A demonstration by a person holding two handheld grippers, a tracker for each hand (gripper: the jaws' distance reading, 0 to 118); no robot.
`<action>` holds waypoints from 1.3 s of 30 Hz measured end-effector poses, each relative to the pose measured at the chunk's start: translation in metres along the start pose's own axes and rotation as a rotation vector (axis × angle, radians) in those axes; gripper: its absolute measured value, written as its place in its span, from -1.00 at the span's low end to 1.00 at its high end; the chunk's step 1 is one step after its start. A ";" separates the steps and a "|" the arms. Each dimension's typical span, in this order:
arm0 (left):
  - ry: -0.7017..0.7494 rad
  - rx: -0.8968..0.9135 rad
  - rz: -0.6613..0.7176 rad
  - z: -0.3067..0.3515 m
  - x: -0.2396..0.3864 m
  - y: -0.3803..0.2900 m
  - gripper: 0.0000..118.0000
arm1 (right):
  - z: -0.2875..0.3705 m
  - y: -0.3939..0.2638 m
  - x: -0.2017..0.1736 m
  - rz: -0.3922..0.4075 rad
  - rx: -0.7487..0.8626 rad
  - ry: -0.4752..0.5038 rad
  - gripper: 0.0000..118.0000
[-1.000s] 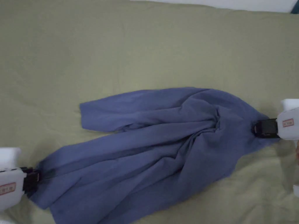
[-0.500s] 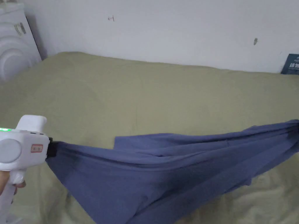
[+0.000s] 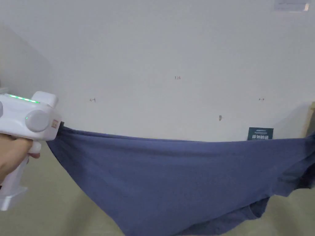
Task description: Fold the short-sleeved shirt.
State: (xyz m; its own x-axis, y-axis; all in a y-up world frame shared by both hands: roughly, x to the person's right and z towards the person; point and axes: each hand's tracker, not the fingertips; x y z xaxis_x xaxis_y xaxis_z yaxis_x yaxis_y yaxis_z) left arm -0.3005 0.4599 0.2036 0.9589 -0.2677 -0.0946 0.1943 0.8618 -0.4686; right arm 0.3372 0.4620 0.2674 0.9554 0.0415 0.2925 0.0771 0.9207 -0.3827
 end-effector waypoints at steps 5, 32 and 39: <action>0.023 0.044 0.013 -0.016 0.021 0.049 -0.98 | -0.009 0.033 0.000 0.054 0.040 -0.058 -0.95; 0.052 -0.067 -0.024 -0.240 0.104 0.016 -0.98 | -0.220 -0.013 -0.040 0.021 -0.099 -0.102 -0.95; -0.029 -0.142 -0.039 -0.201 0.110 -0.086 -0.98 | -0.184 -0.137 -0.015 -0.002 -0.234 -0.062 -0.95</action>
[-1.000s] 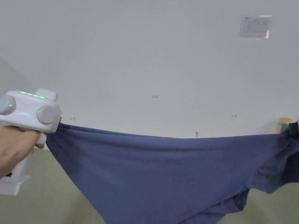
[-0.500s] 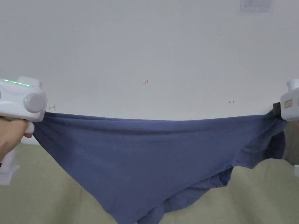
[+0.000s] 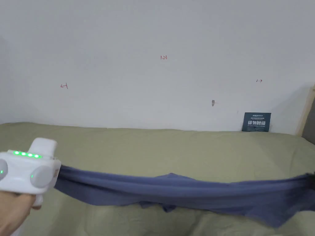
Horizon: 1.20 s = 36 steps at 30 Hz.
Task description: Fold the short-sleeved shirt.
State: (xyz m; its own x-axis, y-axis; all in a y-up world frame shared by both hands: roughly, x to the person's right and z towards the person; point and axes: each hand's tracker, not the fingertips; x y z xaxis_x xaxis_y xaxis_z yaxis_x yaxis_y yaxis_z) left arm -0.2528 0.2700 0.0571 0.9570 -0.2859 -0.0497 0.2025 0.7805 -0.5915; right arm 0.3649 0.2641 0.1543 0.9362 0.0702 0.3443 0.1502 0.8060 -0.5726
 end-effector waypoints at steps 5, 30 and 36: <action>-0.041 -0.070 -0.004 0.041 -0.007 -0.073 -0.98 | 0.052 -0.083 0.019 -0.001 -0.049 0.046 -0.95; -0.231 -0.296 0.192 0.099 -0.042 -0.257 0.70 | 0.122 -0.244 0.052 -0.010 -0.198 0.060 0.93; -0.154 -0.221 0.221 0.129 -0.054 -0.254 0.84 | 0.159 -0.214 0.023 0.001 -0.113 0.077 0.58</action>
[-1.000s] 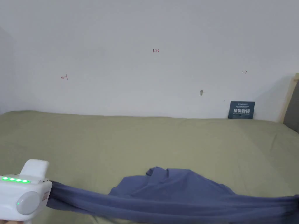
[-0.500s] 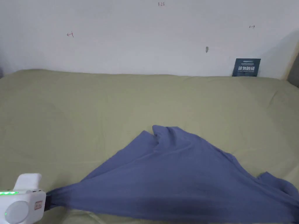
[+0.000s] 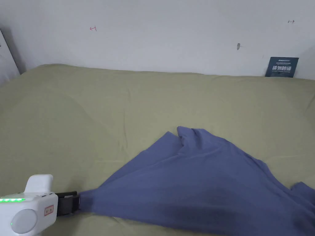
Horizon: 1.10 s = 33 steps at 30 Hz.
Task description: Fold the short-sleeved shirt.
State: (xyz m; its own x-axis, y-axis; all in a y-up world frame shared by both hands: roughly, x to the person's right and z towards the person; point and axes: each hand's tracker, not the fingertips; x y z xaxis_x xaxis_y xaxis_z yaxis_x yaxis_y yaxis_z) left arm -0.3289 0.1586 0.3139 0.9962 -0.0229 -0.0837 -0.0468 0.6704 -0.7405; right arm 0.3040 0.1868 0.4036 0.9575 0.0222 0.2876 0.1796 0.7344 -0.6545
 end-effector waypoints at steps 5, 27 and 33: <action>0.012 0.097 0.065 0.030 -0.012 -0.008 -1.00 | 0.017 -0.024 -0.048 0.029 0.140 0.056 -1.00; -0.122 -0.175 -0.122 -0.091 -0.020 -0.003 0.00 | 0.019 -0.074 -0.178 0.228 0.074 0.274 -1.00; -0.140 -0.154 -0.137 -0.081 -0.009 0.002 -0.93 | 0.005 -0.067 -0.181 0.226 0.049 0.286 -1.00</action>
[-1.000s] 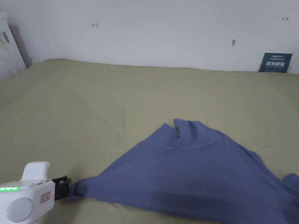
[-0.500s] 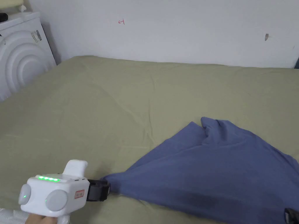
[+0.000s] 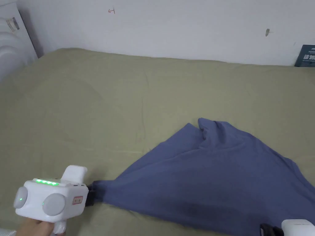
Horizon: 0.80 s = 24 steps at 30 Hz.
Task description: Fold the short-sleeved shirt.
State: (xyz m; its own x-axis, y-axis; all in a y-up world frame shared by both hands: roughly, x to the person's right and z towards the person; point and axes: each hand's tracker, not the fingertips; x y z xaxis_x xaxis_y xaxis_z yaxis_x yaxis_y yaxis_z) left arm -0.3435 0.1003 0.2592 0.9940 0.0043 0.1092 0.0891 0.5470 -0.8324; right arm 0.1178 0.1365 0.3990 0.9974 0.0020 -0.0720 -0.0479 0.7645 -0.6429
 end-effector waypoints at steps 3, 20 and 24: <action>0.007 0.020 -0.013 0.008 0.008 0.000 -0.93 | -0.015 0.016 0.008 -0.011 -0.001 0.003 -1.00; 0.000 0.037 -0.001 0.020 0.030 0.014 -0.92 | -0.263 0.213 0.122 0.049 -0.165 -0.063 -0.50; -0.006 0.023 0.006 0.018 0.031 0.016 -0.92 | -0.294 0.225 0.133 0.046 -0.216 -0.023 0.83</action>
State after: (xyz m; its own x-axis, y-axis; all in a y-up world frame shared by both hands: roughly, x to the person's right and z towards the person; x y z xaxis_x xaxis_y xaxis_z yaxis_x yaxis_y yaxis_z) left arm -0.3124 0.1238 0.2590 0.9941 0.0122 0.1078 0.0820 0.5664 -0.8201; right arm 0.2234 0.1191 0.0203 0.9947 0.0507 -0.0893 -0.1017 0.6072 -0.7880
